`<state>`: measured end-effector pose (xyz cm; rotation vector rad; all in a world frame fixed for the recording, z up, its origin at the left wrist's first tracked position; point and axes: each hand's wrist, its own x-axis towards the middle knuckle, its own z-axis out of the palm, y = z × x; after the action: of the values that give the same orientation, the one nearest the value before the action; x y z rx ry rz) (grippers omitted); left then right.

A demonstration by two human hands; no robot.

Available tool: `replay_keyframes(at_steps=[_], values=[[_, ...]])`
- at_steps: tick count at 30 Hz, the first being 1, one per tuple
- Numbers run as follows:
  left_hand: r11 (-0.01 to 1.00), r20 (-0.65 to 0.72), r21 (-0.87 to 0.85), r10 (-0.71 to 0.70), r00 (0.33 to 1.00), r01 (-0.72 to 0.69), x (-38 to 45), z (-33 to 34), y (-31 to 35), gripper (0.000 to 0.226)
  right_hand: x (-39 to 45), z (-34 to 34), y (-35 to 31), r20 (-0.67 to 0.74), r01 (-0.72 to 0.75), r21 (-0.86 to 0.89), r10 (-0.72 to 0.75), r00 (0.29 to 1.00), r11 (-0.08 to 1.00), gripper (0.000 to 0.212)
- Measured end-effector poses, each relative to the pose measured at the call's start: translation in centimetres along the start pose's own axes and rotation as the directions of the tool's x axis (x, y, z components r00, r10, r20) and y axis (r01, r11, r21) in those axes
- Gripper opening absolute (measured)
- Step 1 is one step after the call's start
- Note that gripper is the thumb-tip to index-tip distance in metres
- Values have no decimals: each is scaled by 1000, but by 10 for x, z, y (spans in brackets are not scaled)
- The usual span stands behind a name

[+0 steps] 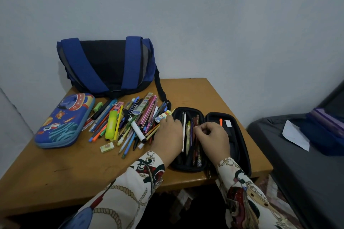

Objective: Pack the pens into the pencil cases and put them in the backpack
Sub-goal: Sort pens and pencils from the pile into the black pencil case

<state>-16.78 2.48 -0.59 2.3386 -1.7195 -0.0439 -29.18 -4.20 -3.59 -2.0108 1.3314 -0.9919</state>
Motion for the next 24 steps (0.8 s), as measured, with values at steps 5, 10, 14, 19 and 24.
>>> replay_keyframes(at_steps=[5,10,14,19,24], values=[[991,-16,133,4,1000,-2,2,1,4,24,-1,0,-1,2,-2,-1,2,1000,1000,28],[993,-38,118,13,999,-8,6,-3,8,19,-1,-1,0,3,-1,-1,1,1000,1000,27],[998,-70,-51,-24,997,21,11,-6,1,10,-1,0,0,-4,6,-7,-6,1000,1000,26],[986,-31,56,158,987,-156,8,2,-1,46,0,1,0,3,4,-2,-4,1000,1000,28],[995,-89,52,92,992,-87,11,8,-1,22,-1,1,0,-10,8,-7,-8,1000,1000,29]])
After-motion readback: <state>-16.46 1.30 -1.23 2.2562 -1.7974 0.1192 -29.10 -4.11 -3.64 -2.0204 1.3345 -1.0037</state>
